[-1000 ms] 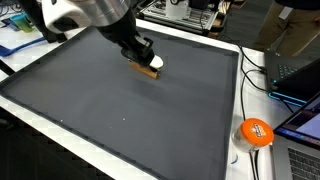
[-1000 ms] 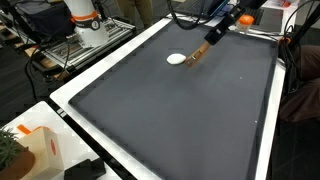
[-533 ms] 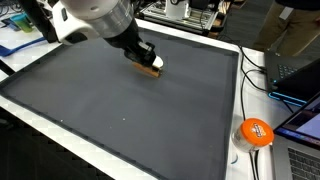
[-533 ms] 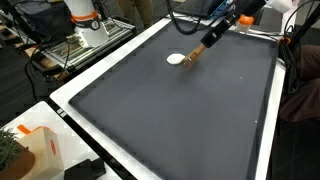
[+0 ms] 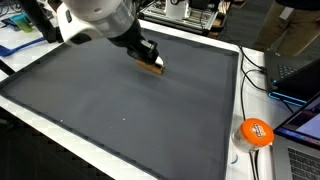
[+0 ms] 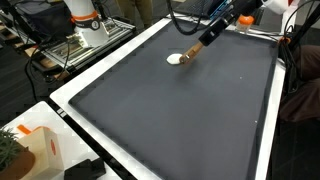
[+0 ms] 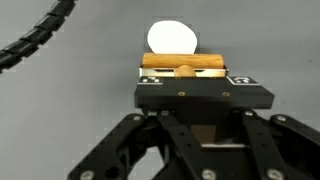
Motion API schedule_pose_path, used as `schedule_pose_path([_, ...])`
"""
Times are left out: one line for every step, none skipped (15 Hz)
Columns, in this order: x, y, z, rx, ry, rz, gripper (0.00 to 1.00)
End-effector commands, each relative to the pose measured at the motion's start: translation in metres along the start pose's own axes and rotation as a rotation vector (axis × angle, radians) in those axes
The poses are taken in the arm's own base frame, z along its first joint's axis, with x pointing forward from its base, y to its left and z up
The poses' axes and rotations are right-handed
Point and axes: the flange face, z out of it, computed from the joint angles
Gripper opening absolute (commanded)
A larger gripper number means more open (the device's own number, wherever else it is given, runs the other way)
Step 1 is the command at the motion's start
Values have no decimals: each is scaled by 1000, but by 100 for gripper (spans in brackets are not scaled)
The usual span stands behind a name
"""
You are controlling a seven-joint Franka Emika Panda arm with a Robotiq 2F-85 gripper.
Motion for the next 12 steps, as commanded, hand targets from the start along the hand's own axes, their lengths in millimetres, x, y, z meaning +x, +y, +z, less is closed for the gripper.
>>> schedule_pose_path([-3, 2, 1, 38, -33, -11, 22])
schedule_pose_path([-4, 2, -2, 39, -29, -11, 22])
schedule_pose_path([-6, 3, -9, 41, -10, -7, 22])
schedule_pose_path([-9, 5, -18, 56, 12, -9, 22])
schedule_pose_path([-13, 7, -28, 63, 39, -4, 22])
schedule_pose_path([-20, 12, -43, 75, 70, 4, 22])
schedule_pose_path([-28, 16, -60, 93, 107, 14, 22])
schedule_pose_path([-37, 20, -76, 108, 144, 30, 22])
schedule_pose_path([-46, 22, -94, 132, 185, 52, 22])
schedule_pose_path([-55, 24, -110, 148, 226, 70, 22])
schedule_pose_path([-64, 22, -122, 167, 249, 78, 22])
schedule_pose_path([-75, 20, -135, 180, 276, 95, 22])
